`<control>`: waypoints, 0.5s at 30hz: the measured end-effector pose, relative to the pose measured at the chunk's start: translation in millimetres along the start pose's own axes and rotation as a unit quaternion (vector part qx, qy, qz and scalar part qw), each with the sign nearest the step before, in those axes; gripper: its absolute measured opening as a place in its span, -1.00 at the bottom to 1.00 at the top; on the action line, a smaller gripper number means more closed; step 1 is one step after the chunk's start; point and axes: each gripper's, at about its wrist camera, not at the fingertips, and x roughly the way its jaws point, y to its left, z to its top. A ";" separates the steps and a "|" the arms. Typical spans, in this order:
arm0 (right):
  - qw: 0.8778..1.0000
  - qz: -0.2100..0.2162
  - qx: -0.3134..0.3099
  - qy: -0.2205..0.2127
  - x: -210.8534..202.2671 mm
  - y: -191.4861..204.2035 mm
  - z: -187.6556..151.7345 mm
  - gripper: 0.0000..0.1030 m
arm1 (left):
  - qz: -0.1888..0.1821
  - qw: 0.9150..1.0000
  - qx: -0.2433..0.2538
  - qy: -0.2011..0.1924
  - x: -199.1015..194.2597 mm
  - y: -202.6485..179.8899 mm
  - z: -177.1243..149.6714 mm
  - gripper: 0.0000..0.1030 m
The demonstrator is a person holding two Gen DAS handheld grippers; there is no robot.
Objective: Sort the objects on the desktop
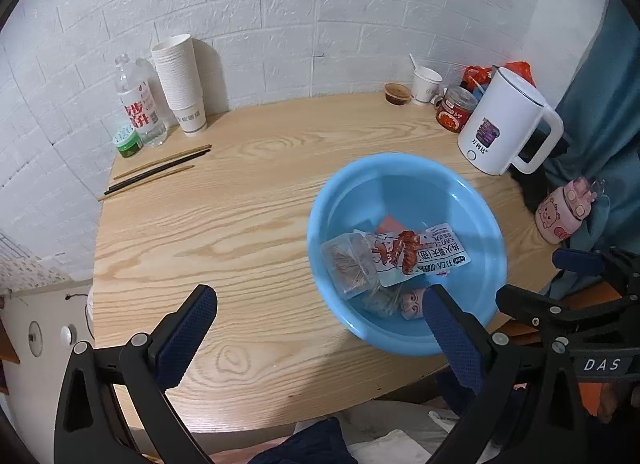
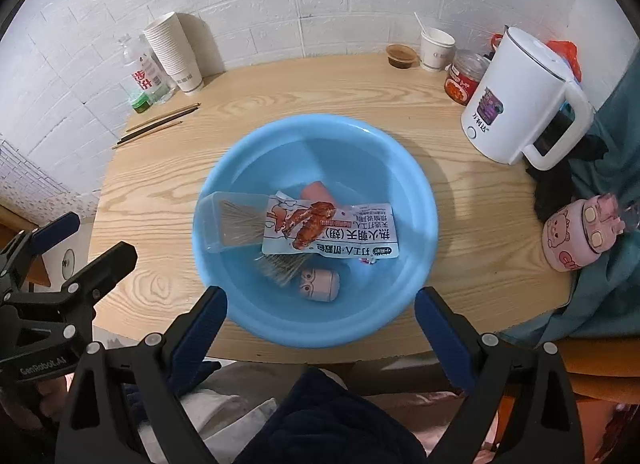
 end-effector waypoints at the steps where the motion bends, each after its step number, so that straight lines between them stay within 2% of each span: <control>1: 1.000 0.001 0.000 0.001 0.3 -0.1 0.2 0.86 | 0.002 1.000 0.000 -0.002 -1.3 -0.3 0.4 1.00; 15: 1.000 0.011 -0.009 0.000 3.0 1.8 8.9 0.86 | 0.017 1.000 -0.016 -0.005 -1.2 6.8 5.8 1.00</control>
